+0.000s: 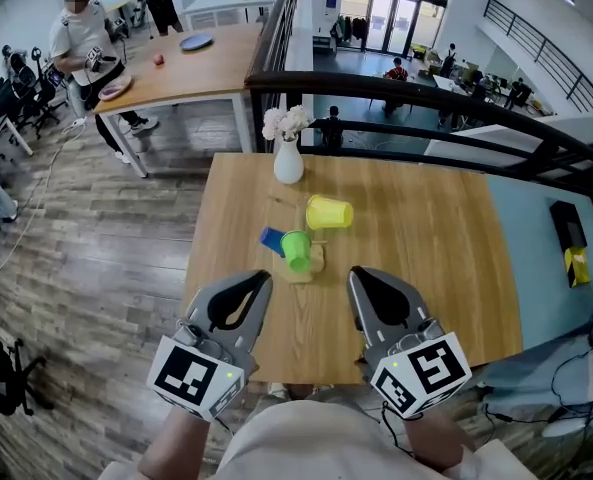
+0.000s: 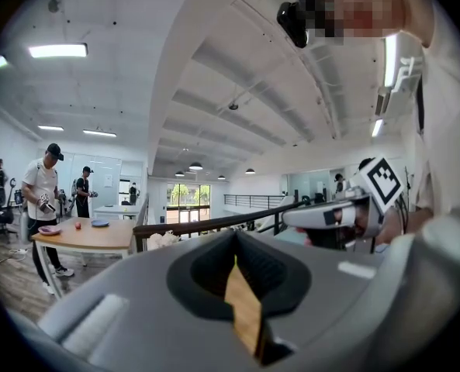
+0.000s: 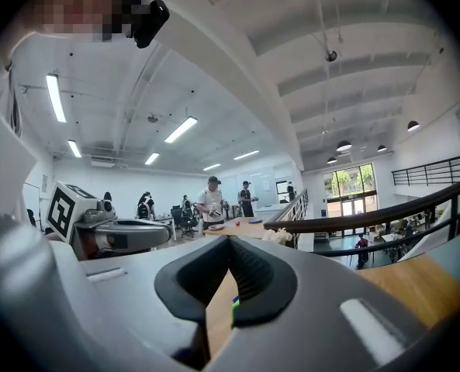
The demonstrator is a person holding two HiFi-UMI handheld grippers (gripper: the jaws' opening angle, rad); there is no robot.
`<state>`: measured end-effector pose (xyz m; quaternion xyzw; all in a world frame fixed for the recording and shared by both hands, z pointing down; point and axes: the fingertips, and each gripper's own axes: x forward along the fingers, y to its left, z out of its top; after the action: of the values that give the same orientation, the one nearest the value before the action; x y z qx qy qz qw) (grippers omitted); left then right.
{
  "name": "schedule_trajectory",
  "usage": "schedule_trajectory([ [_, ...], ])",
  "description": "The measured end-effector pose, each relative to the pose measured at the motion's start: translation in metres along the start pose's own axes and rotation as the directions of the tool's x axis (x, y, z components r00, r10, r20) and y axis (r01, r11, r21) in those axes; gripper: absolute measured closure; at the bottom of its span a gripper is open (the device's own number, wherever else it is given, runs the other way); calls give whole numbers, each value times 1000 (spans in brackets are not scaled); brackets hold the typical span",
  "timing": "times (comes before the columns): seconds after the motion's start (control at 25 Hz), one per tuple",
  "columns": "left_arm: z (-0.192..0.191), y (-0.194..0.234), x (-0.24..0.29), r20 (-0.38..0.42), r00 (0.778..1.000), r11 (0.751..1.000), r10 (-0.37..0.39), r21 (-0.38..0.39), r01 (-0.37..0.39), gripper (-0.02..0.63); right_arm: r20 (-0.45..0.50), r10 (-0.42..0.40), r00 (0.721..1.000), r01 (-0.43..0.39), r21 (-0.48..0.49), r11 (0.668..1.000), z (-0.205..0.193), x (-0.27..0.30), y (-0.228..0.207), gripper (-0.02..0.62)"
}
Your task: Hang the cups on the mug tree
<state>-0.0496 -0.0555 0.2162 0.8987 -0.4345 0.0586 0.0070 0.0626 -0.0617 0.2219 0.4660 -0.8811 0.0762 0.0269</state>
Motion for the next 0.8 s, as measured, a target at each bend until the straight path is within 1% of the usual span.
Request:
schedule_trajectory([
  [0.28,-24,-12,-8,-49,999,1000,-6,-24,5,604,-51,32,998,-32,15,999,-26,-8,11,595],
  [0.44,-37,-11,-10,-74,997,999,3,-34,-5,603,-61,46,997,-45,17,999,-33,-4,14,594],
  [0.8,-39,-14,-11,-74,997,999,10,-51,-13,604,-103,103,989,-103,5,995,-44,-3,26,595],
])
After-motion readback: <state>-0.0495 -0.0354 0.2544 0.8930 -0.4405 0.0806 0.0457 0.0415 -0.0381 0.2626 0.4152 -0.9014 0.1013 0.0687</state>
